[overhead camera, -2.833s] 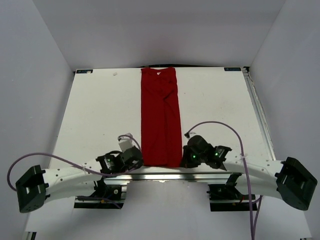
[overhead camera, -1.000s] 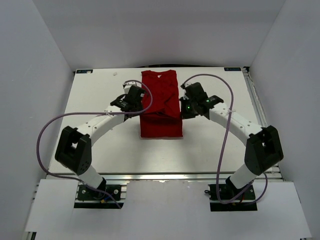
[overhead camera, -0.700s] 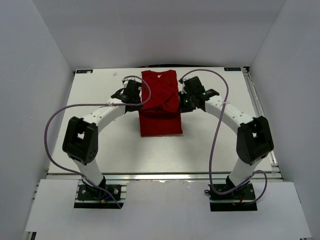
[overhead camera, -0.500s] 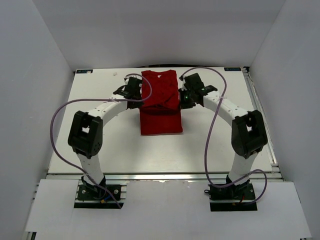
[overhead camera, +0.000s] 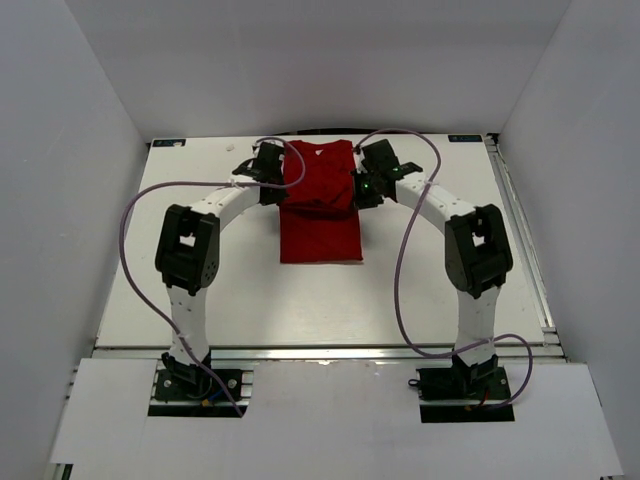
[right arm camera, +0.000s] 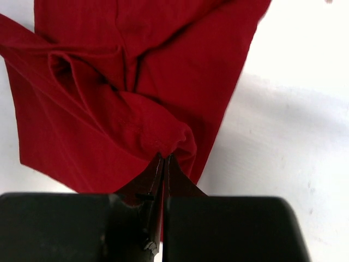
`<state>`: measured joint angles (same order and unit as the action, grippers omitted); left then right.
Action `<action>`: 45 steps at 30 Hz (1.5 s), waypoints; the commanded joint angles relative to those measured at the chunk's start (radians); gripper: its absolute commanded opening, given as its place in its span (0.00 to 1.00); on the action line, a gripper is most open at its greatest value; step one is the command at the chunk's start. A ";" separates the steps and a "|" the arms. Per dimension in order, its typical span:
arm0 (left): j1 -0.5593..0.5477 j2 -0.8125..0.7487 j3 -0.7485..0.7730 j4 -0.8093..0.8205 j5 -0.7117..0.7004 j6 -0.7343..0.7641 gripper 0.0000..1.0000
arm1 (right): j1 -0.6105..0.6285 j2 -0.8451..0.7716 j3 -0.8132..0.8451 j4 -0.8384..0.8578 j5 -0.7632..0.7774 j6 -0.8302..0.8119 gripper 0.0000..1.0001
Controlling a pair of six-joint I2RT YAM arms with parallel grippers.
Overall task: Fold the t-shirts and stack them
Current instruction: Fold the folded rectangular tshirt in 1/3 of the way
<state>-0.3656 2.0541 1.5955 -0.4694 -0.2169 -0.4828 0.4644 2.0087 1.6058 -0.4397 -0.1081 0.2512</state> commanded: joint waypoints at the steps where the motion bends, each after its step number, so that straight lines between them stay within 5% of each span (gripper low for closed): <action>1: 0.024 0.024 0.089 -0.012 0.005 0.030 0.01 | -0.015 0.034 0.089 0.012 0.014 0.002 0.00; 4: 0.033 0.058 0.171 -0.034 0.031 0.046 0.30 | -0.018 0.056 0.123 0.034 0.037 0.016 0.22; 7: 0.042 0.074 0.233 -0.044 0.040 0.061 0.35 | -0.027 0.061 0.143 0.059 0.099 0.062 0.28; 11: 0.062 0.061 0.294 -0.070 0.071 0.055 0.59 | -0.061 0.102 0.264 0.011 0.228 0.109 0.36; 15: 0.077 -0.013 0.284 -0.090 0.080 0.059 0.63 | -0.090 0.096 0.332 -0.025 0.300 0.120 0.63; 18: 0.089 -0.095 0.190 -0.109 0.056 0.072 0.64 | -0.116 0.023 0.257 -0.017 0.315 0.103 0.72; 25: 0.102 -0.417 -0.227 -0.085 0.051 -0.008 0.64 | -0.153 -0.267 -0.208 0.050 0.134 0.114 0.75; 33: 0.100 -0.664 -0.667 0.202 0.139 -0.203 0.64 | -0.095 -0.525 -0.665 0.206 0.019 0.284 0.74; 45: 0.034 -0.618 -0.822 0.354 0.126 -0.292 0.64 | 0.092 -0.441 -0.704 0.286 0.102 0.421 0.74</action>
<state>-0.3168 1.4261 0.7761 -0.1909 -0.0921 -0.7433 0.5339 1.5383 0.8696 -0.2043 -0.0406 0.6228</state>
